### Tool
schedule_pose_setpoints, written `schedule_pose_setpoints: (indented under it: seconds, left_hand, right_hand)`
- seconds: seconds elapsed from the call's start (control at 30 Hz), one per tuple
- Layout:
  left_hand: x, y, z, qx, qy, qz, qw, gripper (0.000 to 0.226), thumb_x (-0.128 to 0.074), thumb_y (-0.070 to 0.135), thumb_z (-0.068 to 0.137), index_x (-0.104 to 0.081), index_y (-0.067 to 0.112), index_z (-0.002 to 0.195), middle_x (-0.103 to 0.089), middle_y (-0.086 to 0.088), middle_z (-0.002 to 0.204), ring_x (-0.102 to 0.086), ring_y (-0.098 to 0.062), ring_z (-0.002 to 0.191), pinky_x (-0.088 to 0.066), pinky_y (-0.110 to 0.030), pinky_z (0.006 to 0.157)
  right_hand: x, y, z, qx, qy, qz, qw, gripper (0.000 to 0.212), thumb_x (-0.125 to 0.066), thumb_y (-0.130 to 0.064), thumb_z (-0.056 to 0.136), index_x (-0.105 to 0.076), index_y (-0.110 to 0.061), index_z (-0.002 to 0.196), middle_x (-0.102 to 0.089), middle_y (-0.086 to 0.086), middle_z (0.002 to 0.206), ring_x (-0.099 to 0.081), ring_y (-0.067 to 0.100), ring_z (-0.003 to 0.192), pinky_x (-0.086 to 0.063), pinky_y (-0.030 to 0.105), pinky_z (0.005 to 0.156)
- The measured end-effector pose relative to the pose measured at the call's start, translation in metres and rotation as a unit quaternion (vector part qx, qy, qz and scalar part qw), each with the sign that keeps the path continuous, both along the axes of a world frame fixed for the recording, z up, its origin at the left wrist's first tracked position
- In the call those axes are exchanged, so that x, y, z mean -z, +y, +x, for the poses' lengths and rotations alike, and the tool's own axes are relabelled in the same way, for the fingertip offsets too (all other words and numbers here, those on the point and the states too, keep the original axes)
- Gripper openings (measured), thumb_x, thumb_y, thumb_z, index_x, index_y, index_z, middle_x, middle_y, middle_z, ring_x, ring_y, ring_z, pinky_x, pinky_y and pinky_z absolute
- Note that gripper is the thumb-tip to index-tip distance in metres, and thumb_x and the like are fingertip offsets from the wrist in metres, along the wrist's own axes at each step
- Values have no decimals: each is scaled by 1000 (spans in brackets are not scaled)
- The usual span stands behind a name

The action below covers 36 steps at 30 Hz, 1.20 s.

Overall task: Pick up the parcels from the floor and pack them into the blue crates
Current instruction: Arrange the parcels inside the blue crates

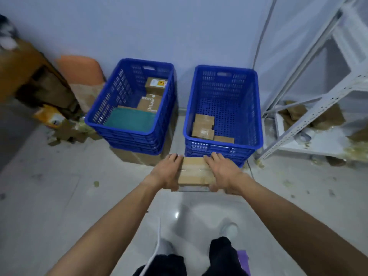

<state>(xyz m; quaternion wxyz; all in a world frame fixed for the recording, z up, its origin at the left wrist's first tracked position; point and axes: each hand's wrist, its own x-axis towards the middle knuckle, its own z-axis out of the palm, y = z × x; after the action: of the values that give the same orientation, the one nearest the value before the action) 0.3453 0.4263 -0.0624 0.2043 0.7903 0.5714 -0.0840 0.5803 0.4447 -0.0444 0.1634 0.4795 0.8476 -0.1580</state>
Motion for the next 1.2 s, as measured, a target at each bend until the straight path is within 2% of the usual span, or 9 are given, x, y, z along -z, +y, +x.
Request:
schedule_pose_setpoints:
  seconds: [0.07, 0.2, 0.33, 0.47, 0.63, 0.87, 1.2]
  left_hand:
    - [-23, -6, -40, -26, 0, 15, 1000, 118, -90, 42, 49, -29, 16, 146, -36, -1, 132, -40, -22, 121, -46, -37, 100]
    - [-60, -16, -106, -74, -17, 50, 996, 126, -91, 47, 50, -23, 17, 152, -34, 0, 140, -36, -21, 129, -44, -38, 104]
    - [-82, -27, -155, -111, -25, 73, 991, 124, -88, 49, 51, -22, 20, 152, -34, 2, 148, -32, -20, 136, -41, -39, 109]
    - [-90, -29, -189, -143, -27, 87, 986, 119, -88, 50, 52, -26, 21, 149, -38, 2, 142, -37, -20, 131, -42, -38, 108]
    - [-95, -7, -225, -172, -20, 91, 981, 118, -88, 50, 54, -26, 19, 149, -37, 1, 139, -36, -21, 130, -41, -39, 108]
    - [-89, 69, -271, -157, 6, 103, 982, 119, -87, 54, 55, -26, 17, 150, -37, -2, 139, -36, -23, 131, -39, -39, 110]
    - [-82, 240, -316, -143, 4, 77, 987, 123, -91, 49, 49, -25, 20, 148, -36, 3, 139, -37, -21, 128, -43, -42, 106]
  right_hand:
    - [-22, 4, -39, -20, 4, 21, 1000, 121, -76, -63, 59, -15, -18, 154, -29, 10, 147, -34, 29, 132, -39, 42, 105]
    - [-65, 14, -107, -63, 8, 56, 996, 117, -78, -63, 56, -22, -21, 149, -36, 5, 132, -41, 26, 119, -47, 41, 93]
    - [-93, 22, -159, -106, 1, 69, 992, 121, -77, -66, 59, -17, -20, 153, -33, 6, 139, -40, 26, 124, -44, 40, 99]
    - [-106, 35, -199, -142, -5, 85, 986, 123, -75, -68, 59, -14, -20, 154, -33, 5, 138, -39, 23, 122, -44, 40, 101]
    - [-115, 64, -241, -168, -11, 99, 981, 123, -73, -68, 63, -12, -17, 156, -31, 8, 144, -37, 25, 127, -41, 41, 106]
    - [-107, 142, -285, -176, 6, 104, 979, 118, -71, -69, 64, -16, -17, 154, -34, 6, 141, -38, 24, 126, -41, 36, 102]
    - [-82, 304, -322, -135, 47, 88, 986, 111, -72, -65, 63, -18, -25, 151, -35, -1, 140, -38, 19, 122, -45, 38, 100]
